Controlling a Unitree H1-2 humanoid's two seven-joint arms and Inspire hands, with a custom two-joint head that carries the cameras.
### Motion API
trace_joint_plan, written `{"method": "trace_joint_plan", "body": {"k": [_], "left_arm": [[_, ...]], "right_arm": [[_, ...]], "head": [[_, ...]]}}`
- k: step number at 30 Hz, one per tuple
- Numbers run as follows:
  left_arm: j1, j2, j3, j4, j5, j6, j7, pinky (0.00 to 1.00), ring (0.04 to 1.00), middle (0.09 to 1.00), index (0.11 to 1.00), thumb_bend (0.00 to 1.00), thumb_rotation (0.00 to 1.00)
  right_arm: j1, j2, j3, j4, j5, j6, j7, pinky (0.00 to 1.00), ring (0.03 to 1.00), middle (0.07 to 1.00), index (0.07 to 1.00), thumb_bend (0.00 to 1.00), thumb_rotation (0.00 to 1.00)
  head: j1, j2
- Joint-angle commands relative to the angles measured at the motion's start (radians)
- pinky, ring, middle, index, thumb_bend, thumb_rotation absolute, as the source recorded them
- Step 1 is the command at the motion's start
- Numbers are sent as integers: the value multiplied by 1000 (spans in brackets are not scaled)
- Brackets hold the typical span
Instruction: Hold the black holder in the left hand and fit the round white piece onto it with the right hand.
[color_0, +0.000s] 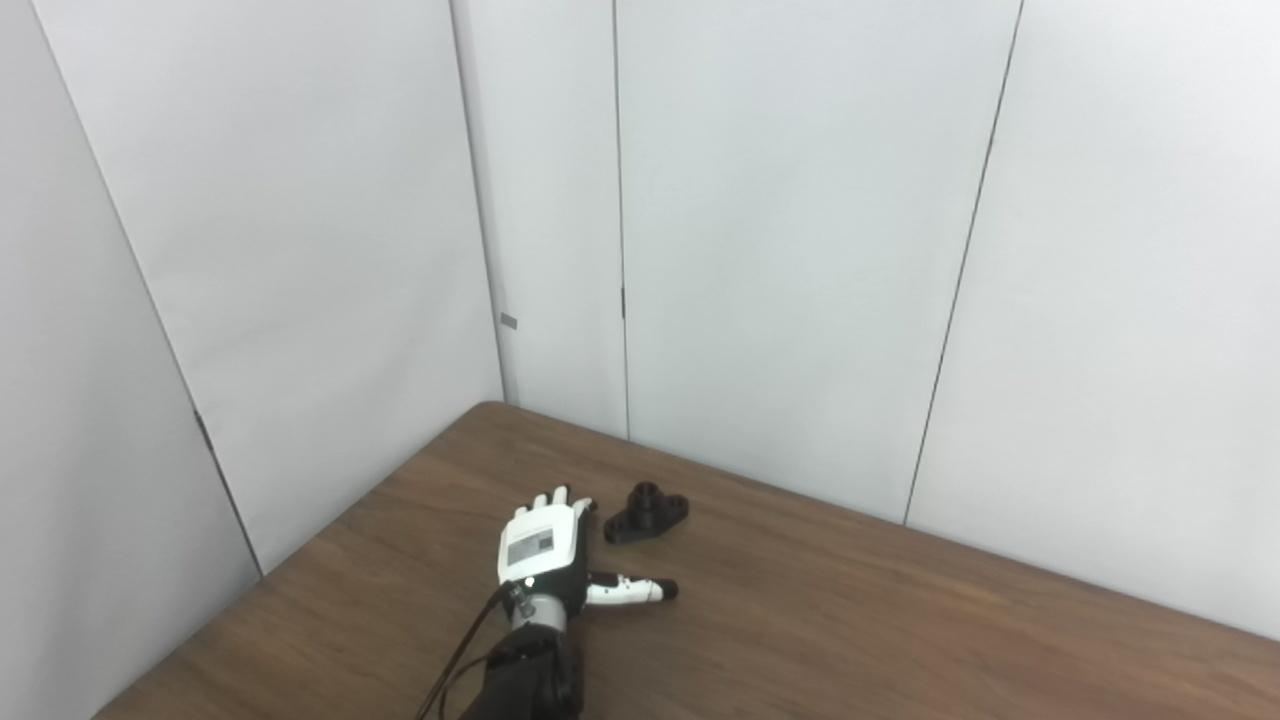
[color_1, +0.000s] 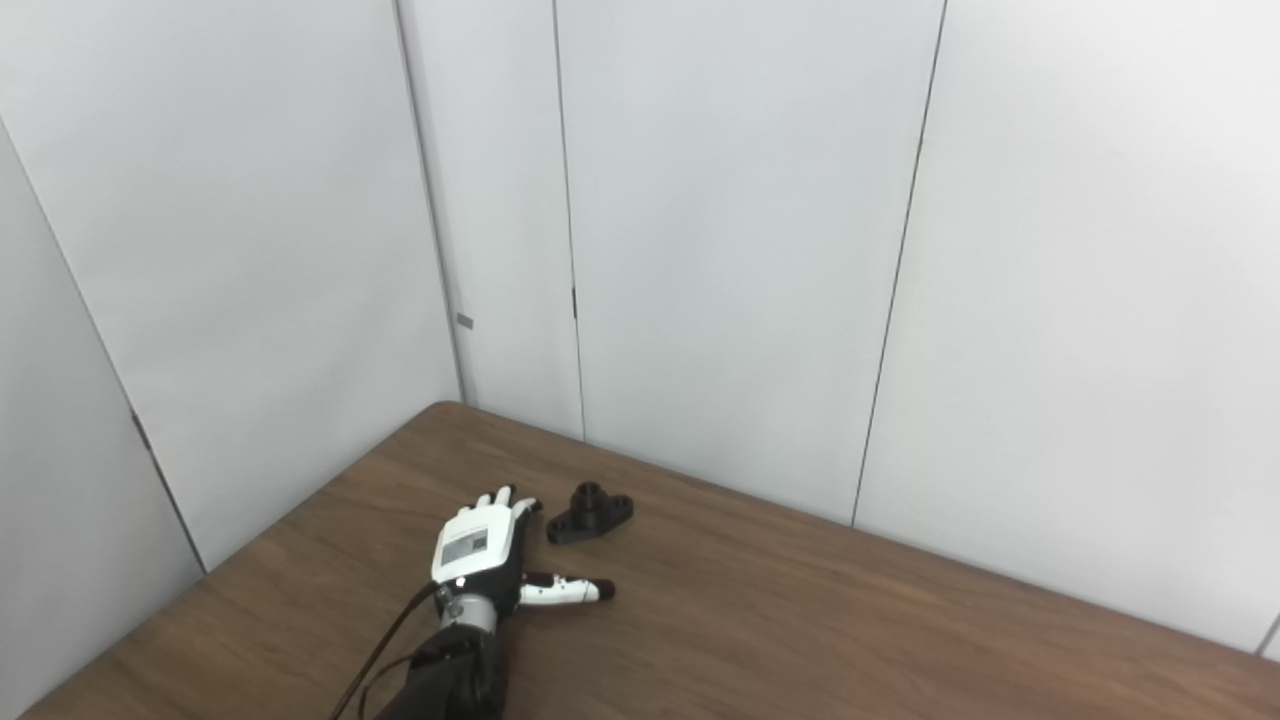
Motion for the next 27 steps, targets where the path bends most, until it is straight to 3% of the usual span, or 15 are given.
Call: {"method": "trace_joint_plan", "body": {"k": [1, 12, 20, 25, 26, 27], "left_arm": [[-48, 27, -12, 19, -3, -4, 30, 1000, 1000, 1000, 875, 993, 521], [-117, 32, -39, 144, -76, -21, 104, 1000, 1000, 1000, 835, 974, 482], [-130, 21, -38, 184, -126, -48, 193, 1000, 1000, 991, 746, 919, 303], [-137, 18, -47, 216, -125, -42, 257, 988, 963, 936, 609, 836, 113], [-138, 17, -51, 220, -122, -38, 268, 978, 951, 923, 549, 682, 85], [-138, 18, -58, 223, -117, -31, 275, 972, 945, 917, 519, 604, 71]], "right_arm": [[55, 0, 5, 17, -14, 21, 2, 673, 815, 880, 903, 919, 701], [104, -3, 8, -55, -12, 58, -9, 695, 827, 886, 898, 909, 686], [120, -6, 8, -73, 0, 63, -9, 695, 838, 893, 906, 921, 688], [124, -8, 7, -73, -13, 61, -17, 689, 838, 893, 911, 920, 705], [123, -8, 7, -72, -15, 61, -19, 690, 839, 894, 912, 934, 715], [122, -8, 7, -68, -15, 55, -20, 691, 839, 894, 912, 941, 720]], "head": [[-4, 3], [-26, 17], [-32, 28], [-40, 34], [-40, 34], [-40, 34]]}}
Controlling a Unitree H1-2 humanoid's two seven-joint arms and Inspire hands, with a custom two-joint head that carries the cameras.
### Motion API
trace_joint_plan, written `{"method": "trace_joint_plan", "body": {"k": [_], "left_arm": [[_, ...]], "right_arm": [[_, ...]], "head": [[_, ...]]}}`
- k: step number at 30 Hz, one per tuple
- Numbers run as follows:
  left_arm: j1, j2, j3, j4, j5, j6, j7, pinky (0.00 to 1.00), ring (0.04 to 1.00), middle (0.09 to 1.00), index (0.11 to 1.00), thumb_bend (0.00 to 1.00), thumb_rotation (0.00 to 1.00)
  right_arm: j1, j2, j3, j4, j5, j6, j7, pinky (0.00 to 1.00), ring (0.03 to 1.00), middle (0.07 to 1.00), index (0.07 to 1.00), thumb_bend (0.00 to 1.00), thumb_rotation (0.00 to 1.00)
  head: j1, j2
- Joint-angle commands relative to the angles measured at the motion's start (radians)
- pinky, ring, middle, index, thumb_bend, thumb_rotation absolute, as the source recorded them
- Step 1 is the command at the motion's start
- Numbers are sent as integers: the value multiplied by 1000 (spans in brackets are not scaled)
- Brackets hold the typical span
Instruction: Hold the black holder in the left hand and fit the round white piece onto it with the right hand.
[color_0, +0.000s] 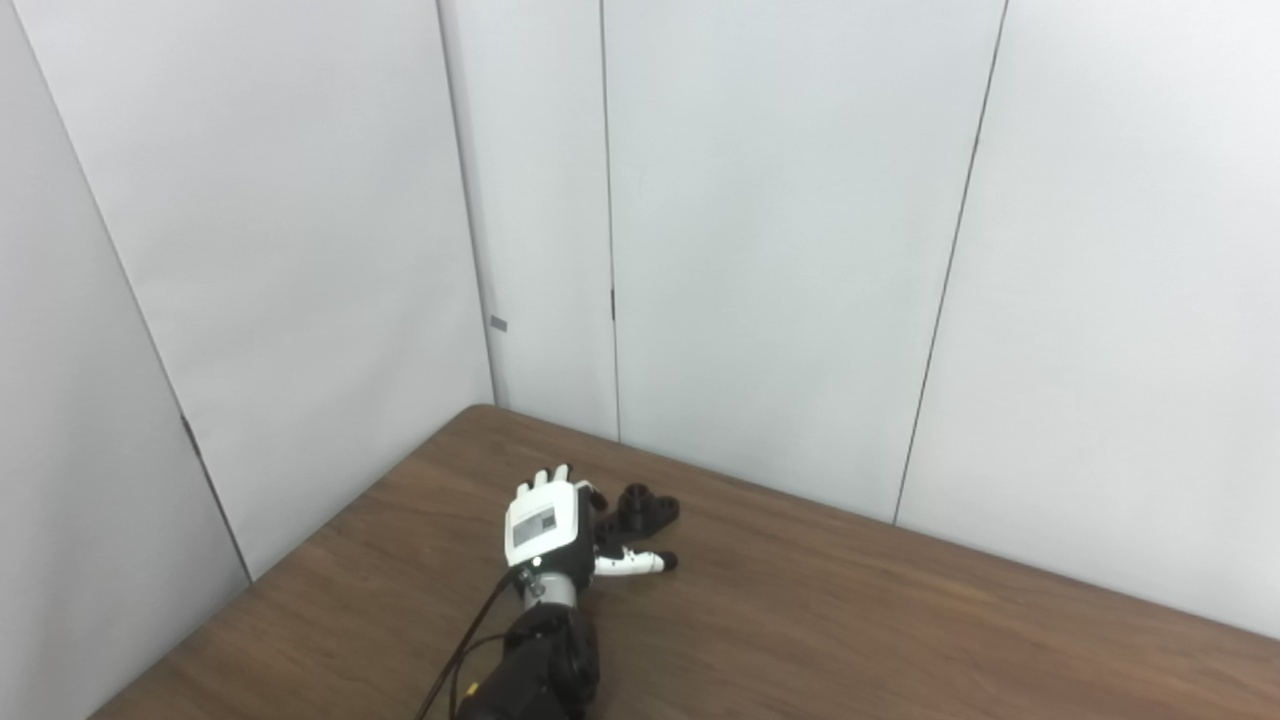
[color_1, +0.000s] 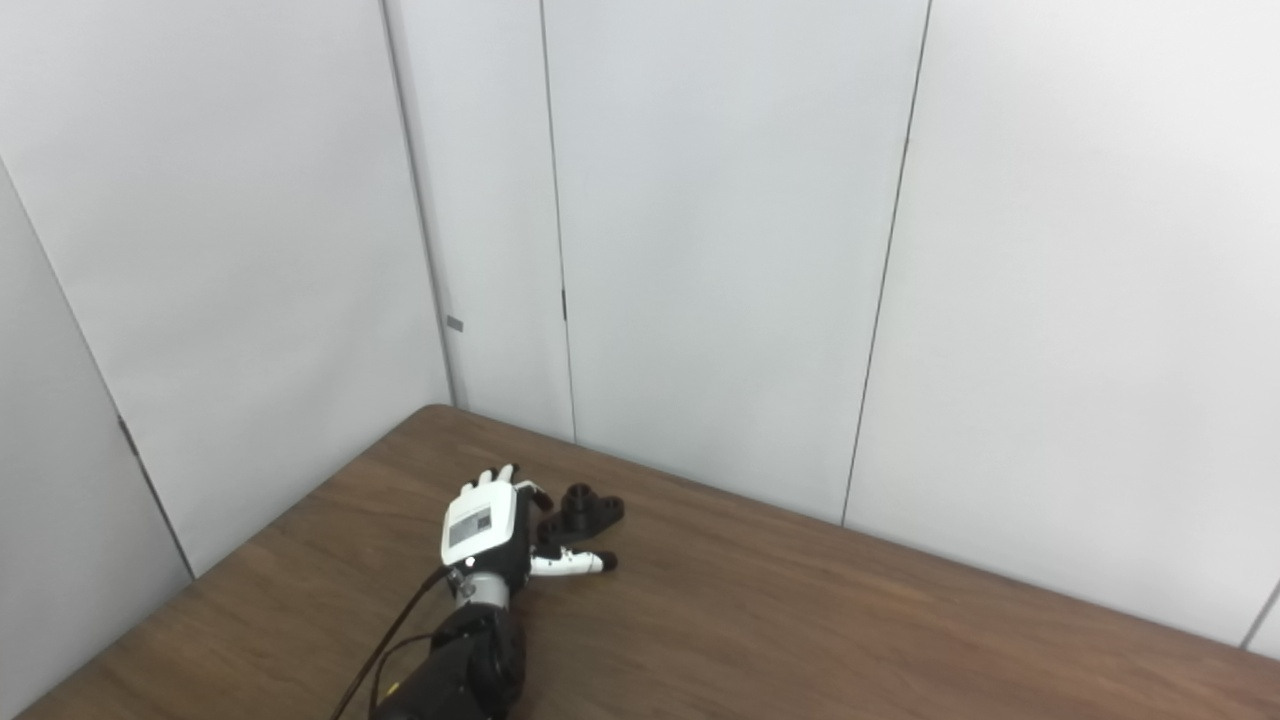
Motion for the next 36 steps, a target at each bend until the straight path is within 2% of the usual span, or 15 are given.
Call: {"method": "trace_joint_plan", "body": {"k": [1, 4, 7, 20, 25, 30, 36], "left_arm": [[-23, 17, -14, 21, 26, 34, 29, 956, 937, 910, 502, 564, 63], [-22, 22, -27, 26, 22, 36, 40, 908, 915, 888, 484, 524, 49], [-20, 23, -27, 36, 7, 26, 47, 953, 925, 885, 483, 519, 45], [11, 29, -46, -15, 11, 29, 22, 958, 913, 862, 483, 520, 46], [37, 44, -74, -78, 20, 25, -31, 966, 921, 862, 483, 519, 47], [67, 56, -113, -171, 19, 9, -105, 998, 939, 879, 483, 520, 47], [86, 71, -174, -268, 40, -29, -177, 1000, 936, 885, 484, 520, 48]], "right_arm": [[29, -8, 7, 27, -26, 41, 6, 691, 838, 894, 912, 944, 723], [23, -6, 8, 42, -23, 23, 7, 678, 828, 891, 911, 935, 716], [19, -2, 7, 43, -14, 24, 8, 678, 831, 889, 906, 935, 713], [22, 12, 4, 18, -4, 38, -1, 669, 829, 882, 897, 958, 725], [21, 20, 5, 9, -13, 49, -10, 679, 828, 877, 889, 975, 726], [10, 20, 9, 39, -31, 6, -15, 677, 825, 880, 887, 920, 725], [9, 24, 16, 17, -41, 18, -18, 664, 815, 873, 881, 916, 720]], "head": [[0, -1], [-6, 0], [-12, 0], [-35, 14], [-61, 22], [-83, 27], [-117, 29]]}}
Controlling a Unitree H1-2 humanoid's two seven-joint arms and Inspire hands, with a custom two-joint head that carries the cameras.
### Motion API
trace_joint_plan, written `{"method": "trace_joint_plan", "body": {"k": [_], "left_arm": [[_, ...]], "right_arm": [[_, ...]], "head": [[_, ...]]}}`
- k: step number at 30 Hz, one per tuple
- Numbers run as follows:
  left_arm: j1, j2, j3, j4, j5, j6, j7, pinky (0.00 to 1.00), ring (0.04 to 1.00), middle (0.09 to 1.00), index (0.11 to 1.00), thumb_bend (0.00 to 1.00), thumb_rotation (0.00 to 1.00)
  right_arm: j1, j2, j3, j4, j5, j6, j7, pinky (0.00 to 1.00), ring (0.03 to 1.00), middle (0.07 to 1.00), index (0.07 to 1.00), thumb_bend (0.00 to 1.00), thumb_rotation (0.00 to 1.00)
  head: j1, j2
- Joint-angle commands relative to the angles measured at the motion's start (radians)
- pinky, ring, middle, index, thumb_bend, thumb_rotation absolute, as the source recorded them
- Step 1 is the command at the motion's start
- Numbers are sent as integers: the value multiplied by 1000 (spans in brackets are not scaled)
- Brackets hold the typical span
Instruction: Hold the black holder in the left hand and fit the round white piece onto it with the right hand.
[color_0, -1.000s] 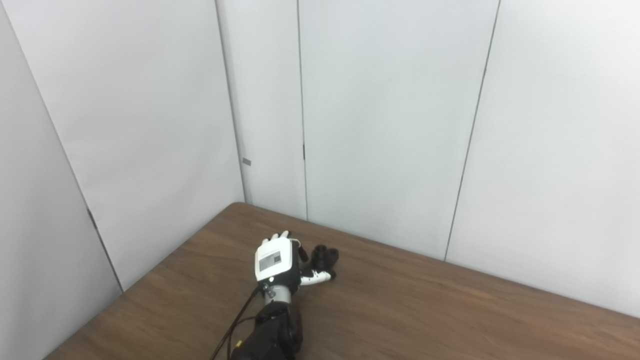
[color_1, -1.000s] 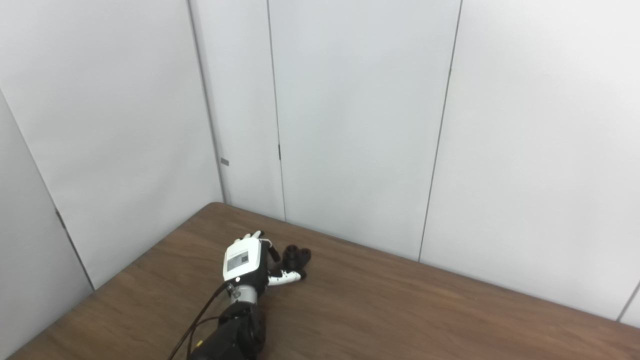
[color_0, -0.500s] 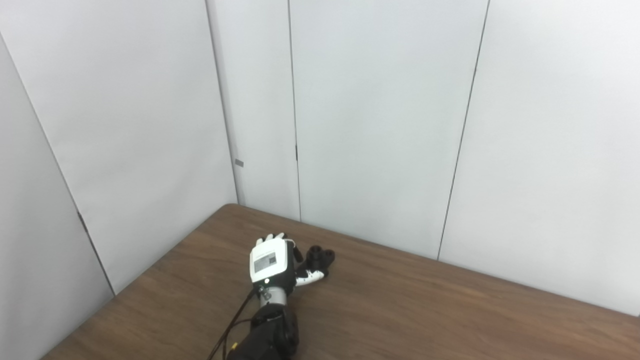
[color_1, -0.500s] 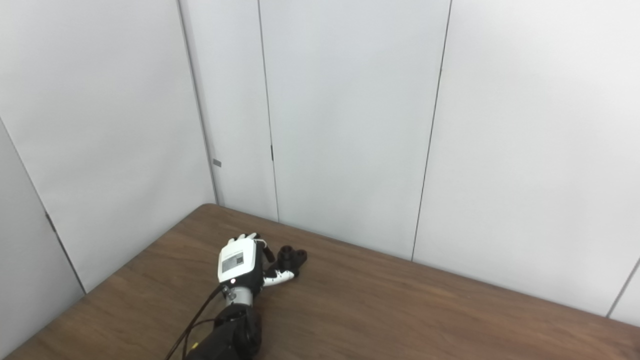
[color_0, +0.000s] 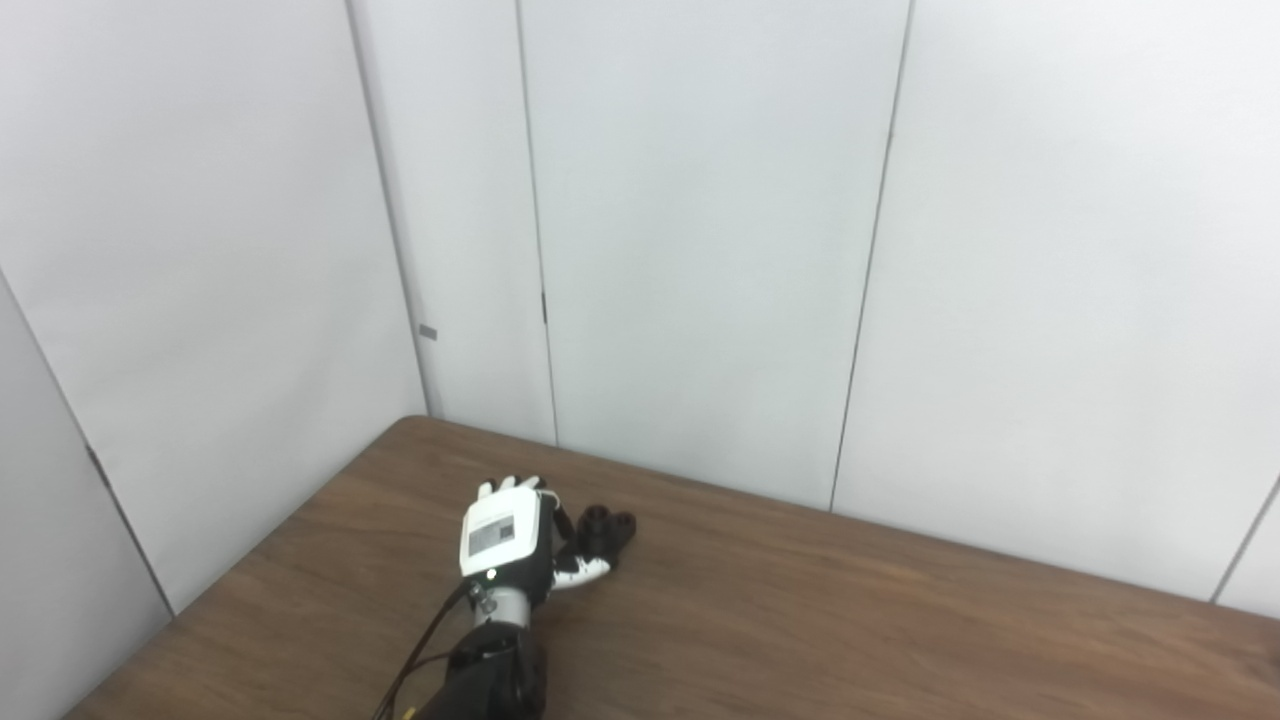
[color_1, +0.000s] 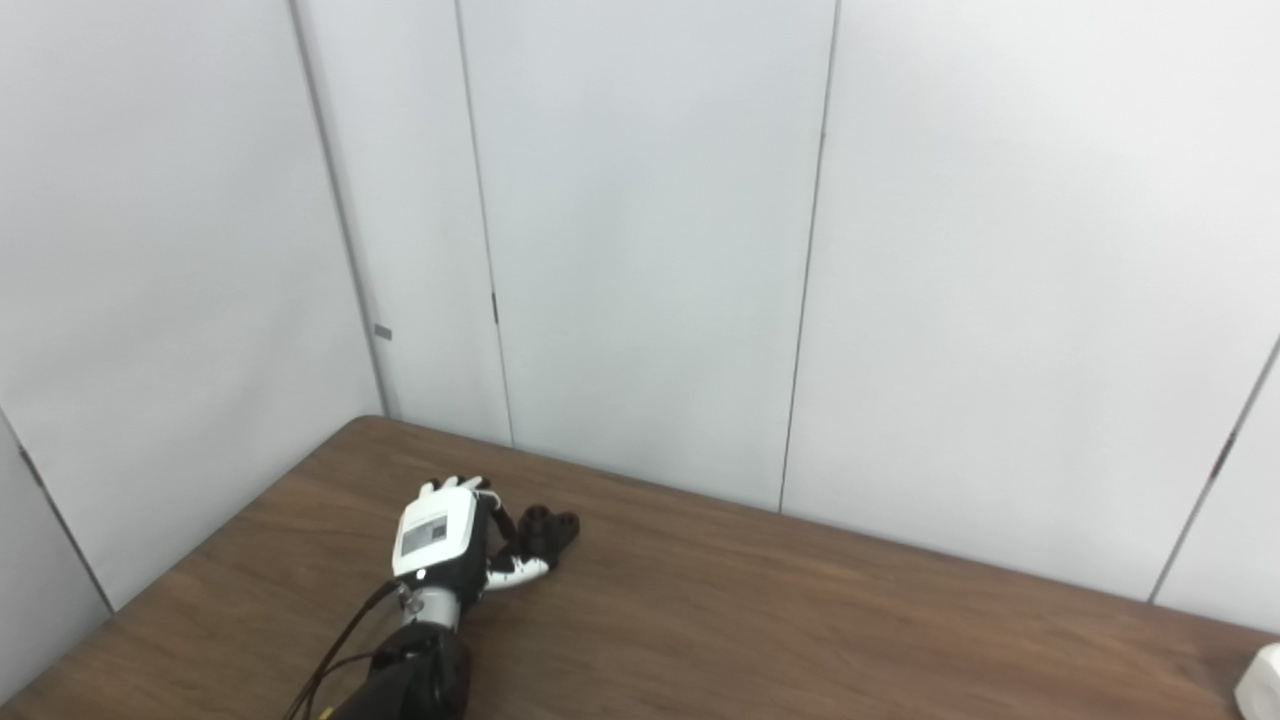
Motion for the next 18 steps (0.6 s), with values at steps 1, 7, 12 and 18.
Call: {"method": "trace_joint_plan", "body": {"k": [1, 7, 12, 18], "left_arm": [[-5, 6, -35, -38, 24, -38, -41, 994, 932, 884, 484, 520, 49], [-3, 20, -93, -112, 50, -80, -99, 963, 917, 874, 483, 520, 49], [4, 20, -112, -175, 51, -126, -149, 982, 923, 872, 483, 521, 49], [18, 16, -136, -239, 62, -193, -194, 978, 933, 872, 483, 520, 49]], "right_arm": [[12, 11, 16, 23, -28, 11, 2, 661, 813, 872, 881, 917, 725], [5, 23, 17, 23, -25, 20, -5, 641, 807, 867, 878, 988, 737], [8, 33, 19, -8, -34, 48, -13, 634, 803, 855, 867, 1000, 735], [7, 42, 25, -24, -36, 57, -19, 632, 807, 859, 857, 967, 693]], "head": [[-13, 2], [-41, 8], [-68, 15], [-120, 34]]}}
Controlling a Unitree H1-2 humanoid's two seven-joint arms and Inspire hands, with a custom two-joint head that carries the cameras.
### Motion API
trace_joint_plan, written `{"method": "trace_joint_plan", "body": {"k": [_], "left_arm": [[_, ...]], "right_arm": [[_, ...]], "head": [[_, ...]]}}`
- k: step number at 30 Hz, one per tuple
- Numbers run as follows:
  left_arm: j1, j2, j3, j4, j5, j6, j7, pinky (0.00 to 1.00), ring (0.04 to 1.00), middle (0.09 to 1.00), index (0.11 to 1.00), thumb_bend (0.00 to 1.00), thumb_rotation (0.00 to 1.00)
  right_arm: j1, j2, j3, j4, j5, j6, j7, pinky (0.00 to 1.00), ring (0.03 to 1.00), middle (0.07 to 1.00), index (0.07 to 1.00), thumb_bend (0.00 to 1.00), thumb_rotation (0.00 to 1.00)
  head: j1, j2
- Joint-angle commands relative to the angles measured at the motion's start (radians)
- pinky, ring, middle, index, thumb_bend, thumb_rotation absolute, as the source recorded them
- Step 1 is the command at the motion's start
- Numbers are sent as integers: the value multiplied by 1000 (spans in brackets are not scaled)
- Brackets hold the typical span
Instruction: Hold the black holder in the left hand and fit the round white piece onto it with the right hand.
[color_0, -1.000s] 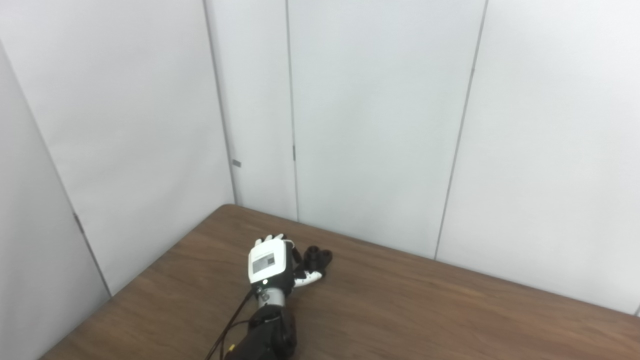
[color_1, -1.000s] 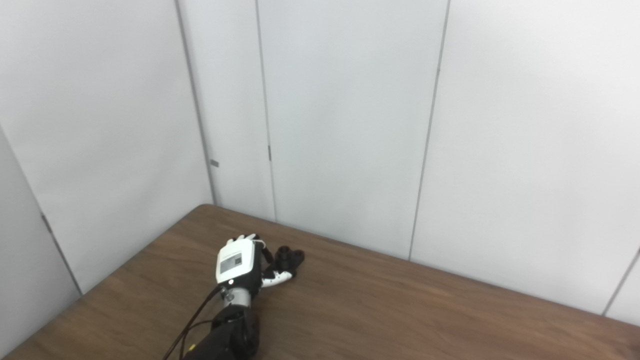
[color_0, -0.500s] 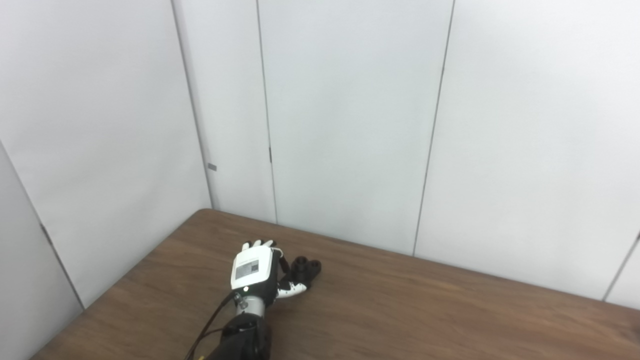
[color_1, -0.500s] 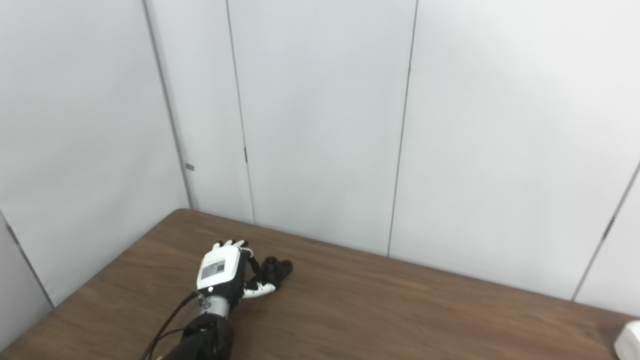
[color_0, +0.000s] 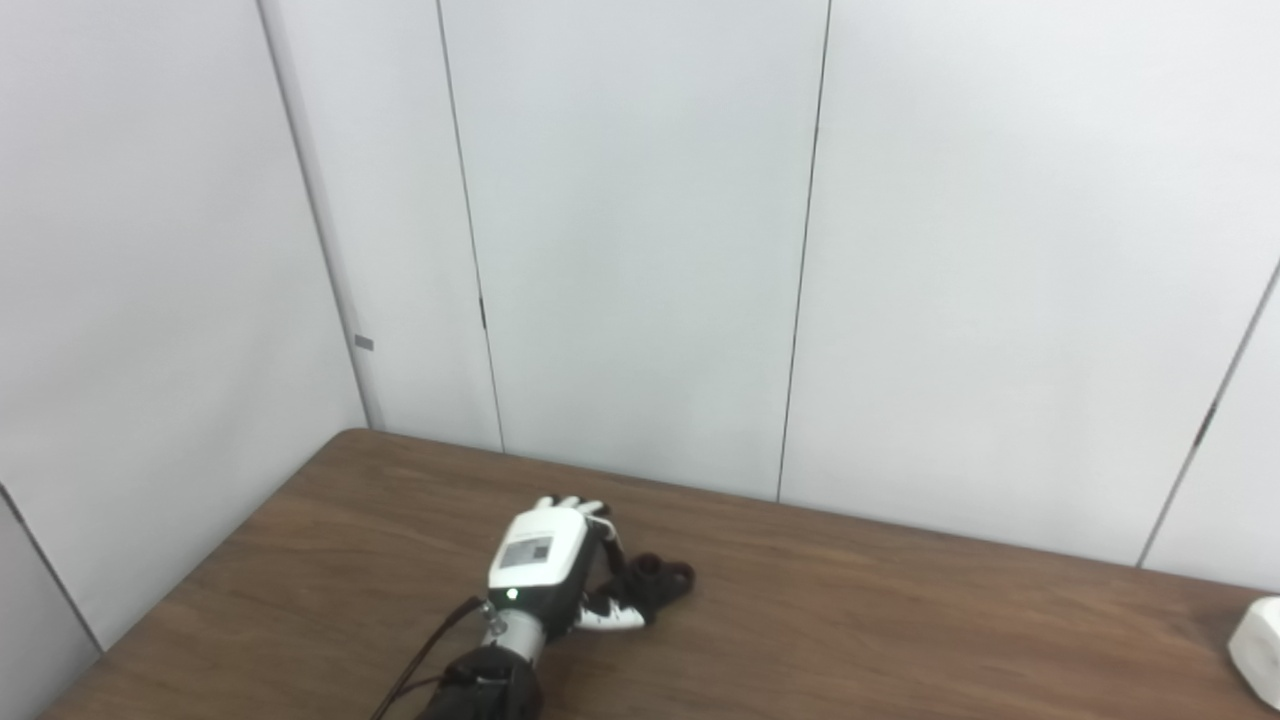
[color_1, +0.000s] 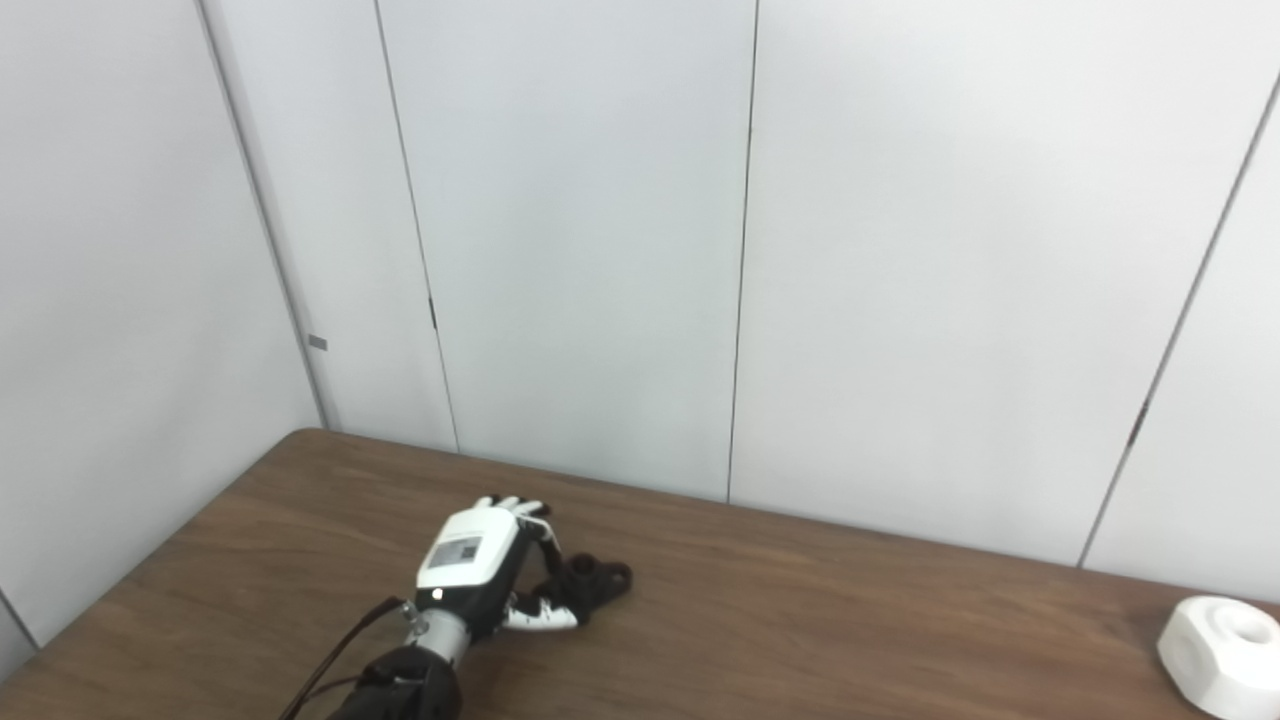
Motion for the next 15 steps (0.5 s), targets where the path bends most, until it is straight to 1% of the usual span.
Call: {"method": "trace_joint_plan", "body": {"k": [1, 3, 4, 6, 8, 11, 13, 15], "left_arm": [[-18, 6, -7, -40, 21, -41, -22, 982, 935, 873, 483, 520, 50], [-14, 2, -13, -57, 20, -63, -39, 997, 946, 882, 483, 520, 51], [-12, -2, -18, -64, 18, -77, -47, 998, 946, 881, 484, 521, 51], [-8, -5, -25, -76, 15, -111, -56, 1000, 952, 881, 484, 520, 50], [-4, -11, -37, -79, 13, -158, -56, 1000, 946, 877, 483, 519, 50], [2, -20, -51, -88, 9, -214, -67, 1000, 939, 876, 482, 519, 51], [7, -28, -55, -95, 13, -233, -80, 998, 934, 875, 482, 519, 52], [11, -37, -63, -100, 18, -252, -92, 988, 929, 875, 482, 519, 52]], "right_arm": [[12, 13, 22, 3, -26, 13, 11, 626, 802, 857, 854, 963, 689], [12, 12, 27, 1, -47, -3, 2, 593, 783, 846, 853, 940, 681], [13, 12, 29, -4, -61, -3, -4, 588, 780, 844, 853, 936, 675], [16, 17, 33, -19, -82, 8, -14, 581, 767, 835, 845, 929, 673], [15, 23, 34, -24, -81, 14, -19, 584, 765, 830, 839, 941, 669], [9, 29, 37, -17, -84, -8, -25, 585, 754, 819, 829, 952, 666], [7, 32, 39, -15, -89, -17, -27, 581, 745, 811, 823, 953, 667], [9, 36, 41, -27, -89, -5, -26, 585, 742, 808, 822, 951, 663]], "head": [[-7, 3], [-28, 11], [-32, 12], [-62, 22], [-83, 29], [-116, 38], [-131, 44], [-153, 52]]}}
